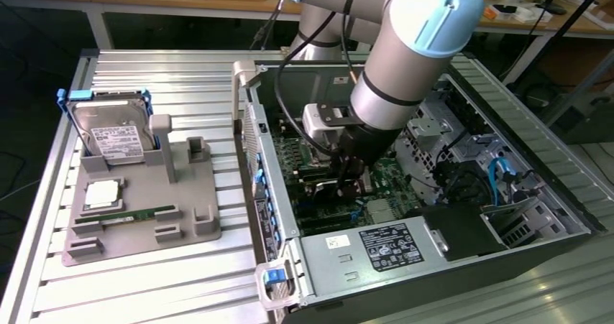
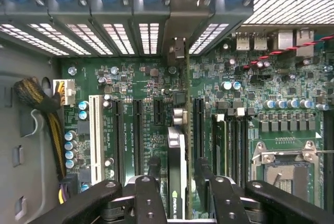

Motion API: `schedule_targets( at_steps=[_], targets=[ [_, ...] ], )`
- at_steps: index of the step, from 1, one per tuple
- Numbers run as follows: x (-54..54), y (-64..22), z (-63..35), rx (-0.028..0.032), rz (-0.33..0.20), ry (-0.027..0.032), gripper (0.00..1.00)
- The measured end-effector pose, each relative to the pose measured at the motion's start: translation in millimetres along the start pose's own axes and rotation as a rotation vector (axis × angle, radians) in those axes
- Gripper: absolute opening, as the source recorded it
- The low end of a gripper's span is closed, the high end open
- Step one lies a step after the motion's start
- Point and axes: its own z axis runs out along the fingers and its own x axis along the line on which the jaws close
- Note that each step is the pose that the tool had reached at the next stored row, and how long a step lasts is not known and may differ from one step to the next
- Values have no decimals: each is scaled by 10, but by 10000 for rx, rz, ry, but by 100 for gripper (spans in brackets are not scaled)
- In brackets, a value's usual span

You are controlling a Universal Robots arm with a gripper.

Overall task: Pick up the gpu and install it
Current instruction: 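Insert the gpu into the slot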

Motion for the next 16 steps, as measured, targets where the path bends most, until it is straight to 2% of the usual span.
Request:
schedule_targets(
  at_steps=[9,16],
  targets=[
    [-14,9,-146,25,-1,-1,40],
    [-26,12,-211,28,-1,-1,40]
  ],
)
